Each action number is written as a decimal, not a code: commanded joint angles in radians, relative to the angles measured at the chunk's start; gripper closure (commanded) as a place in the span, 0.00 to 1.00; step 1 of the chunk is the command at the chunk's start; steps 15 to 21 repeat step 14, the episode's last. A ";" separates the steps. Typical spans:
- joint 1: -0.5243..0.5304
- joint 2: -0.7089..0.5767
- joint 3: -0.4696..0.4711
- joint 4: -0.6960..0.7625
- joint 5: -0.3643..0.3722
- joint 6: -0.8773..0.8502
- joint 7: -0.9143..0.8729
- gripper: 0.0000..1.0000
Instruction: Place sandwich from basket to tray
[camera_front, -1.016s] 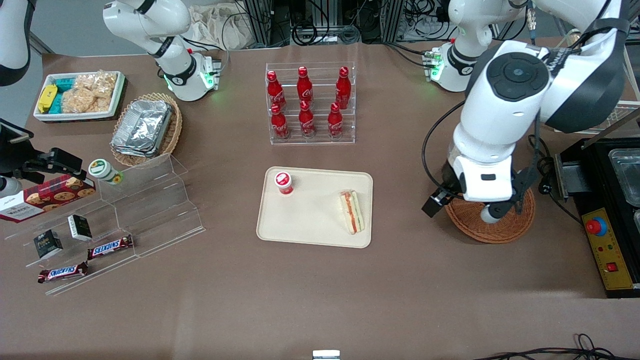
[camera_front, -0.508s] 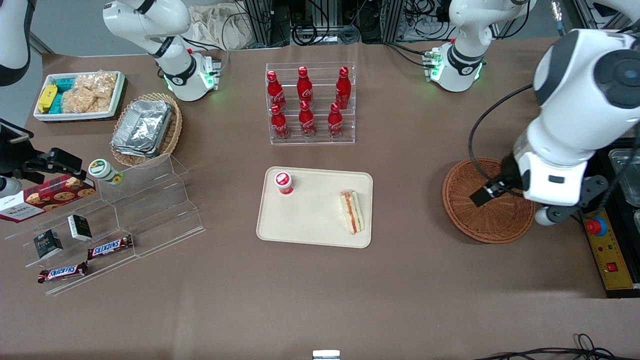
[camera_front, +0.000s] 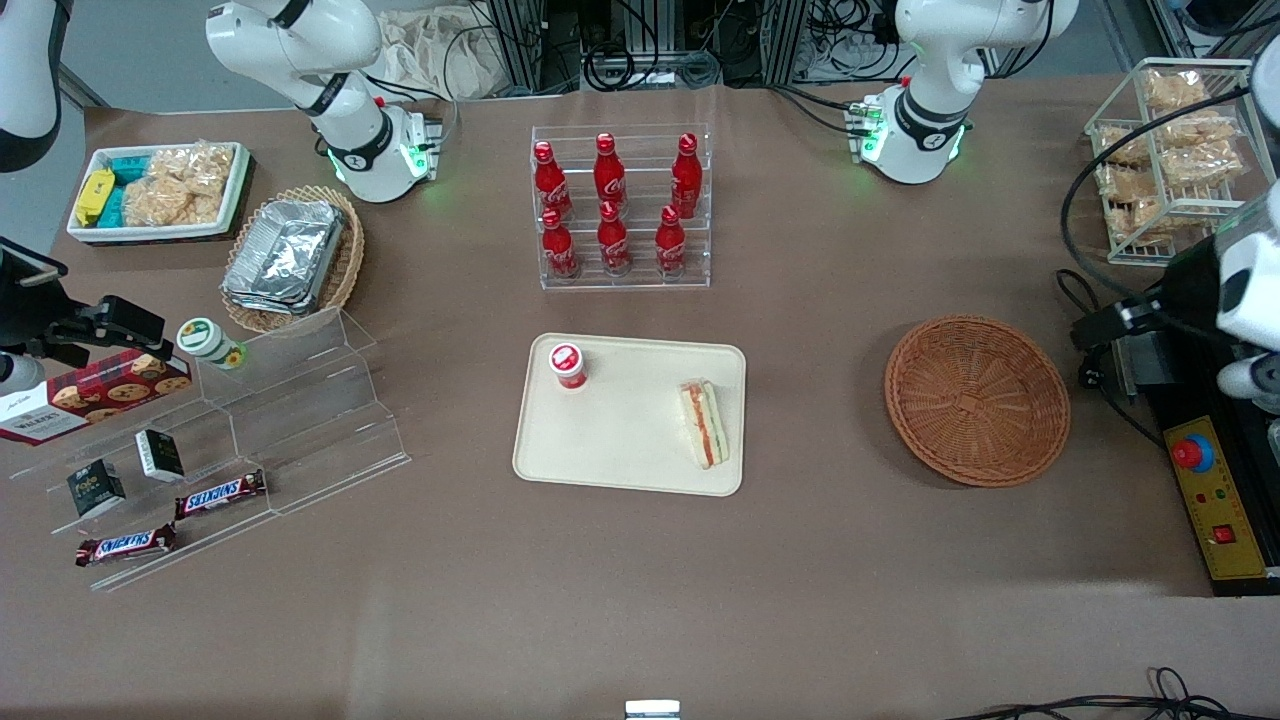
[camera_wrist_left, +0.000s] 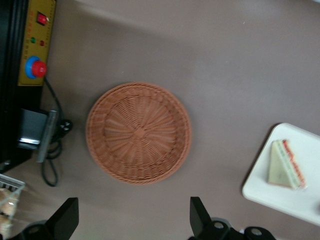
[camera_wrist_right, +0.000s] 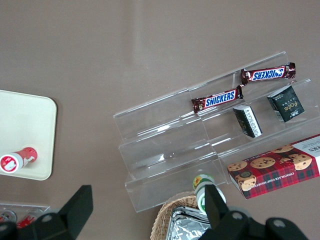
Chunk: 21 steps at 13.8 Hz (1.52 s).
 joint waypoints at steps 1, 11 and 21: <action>-0.036 -0.120 0.068 -0.127 -0.015 0.002 0.132 0.00; 0.028 -0.266 0.039 -0.310 0.005 0.054 0.221 0.00; 0.028 -0.263 0.029 -0.304 0.006 0.042 0.217 0.00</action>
